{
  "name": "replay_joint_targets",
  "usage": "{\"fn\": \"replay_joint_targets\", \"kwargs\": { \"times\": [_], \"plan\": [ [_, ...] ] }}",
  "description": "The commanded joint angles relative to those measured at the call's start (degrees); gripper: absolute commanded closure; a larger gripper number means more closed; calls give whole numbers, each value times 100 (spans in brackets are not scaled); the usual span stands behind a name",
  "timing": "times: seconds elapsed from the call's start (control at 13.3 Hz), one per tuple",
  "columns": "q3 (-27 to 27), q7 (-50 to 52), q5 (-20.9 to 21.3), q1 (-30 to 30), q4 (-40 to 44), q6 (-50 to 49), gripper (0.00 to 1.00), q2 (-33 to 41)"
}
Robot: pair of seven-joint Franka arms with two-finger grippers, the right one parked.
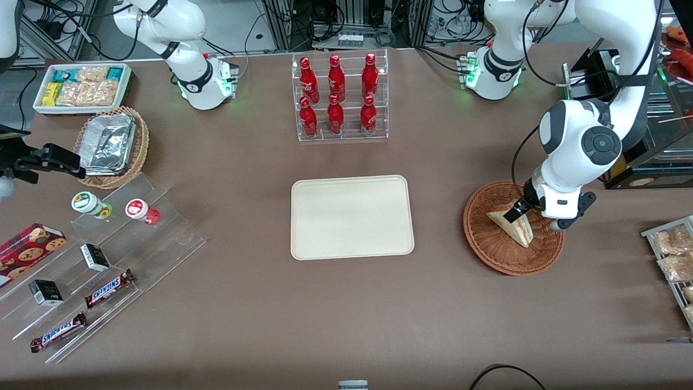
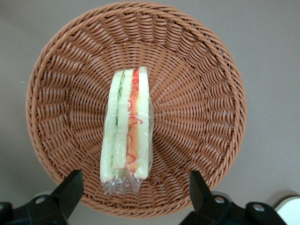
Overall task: Place sandwich from basket to tray
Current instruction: 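Close the left gripper on the sandwich and lift it from the basket, then carry the held sandwich with the left gripper over the cream tray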
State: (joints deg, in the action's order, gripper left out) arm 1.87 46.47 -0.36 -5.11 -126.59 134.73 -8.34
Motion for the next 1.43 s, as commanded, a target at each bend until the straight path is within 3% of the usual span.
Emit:
{"fn": "replay_joint_targets", "kwargs": {
  "times": [0.0, 0.53, 0.6, 0.75, 0.82, 0.9, 1.35],
  "plan": [
    [-28, 125, 27, -43, -15, 343, 0, -263],
    [-28, 90, 44, -25, -129, 484, 3, -563],
    [-28, 90, 44, -25, -155, 484, 20, -589],
    [-37, 82, 44, -25, -260, 493, 73, -590],
    [-37, 73, 44, -25, -278, 493, 90, -572],
    [-37, 47, 44, -25, -278, 458, 100, -546],
    [-2, 38, 308, -112, 133, -366, 100, -230]
  ]
}}
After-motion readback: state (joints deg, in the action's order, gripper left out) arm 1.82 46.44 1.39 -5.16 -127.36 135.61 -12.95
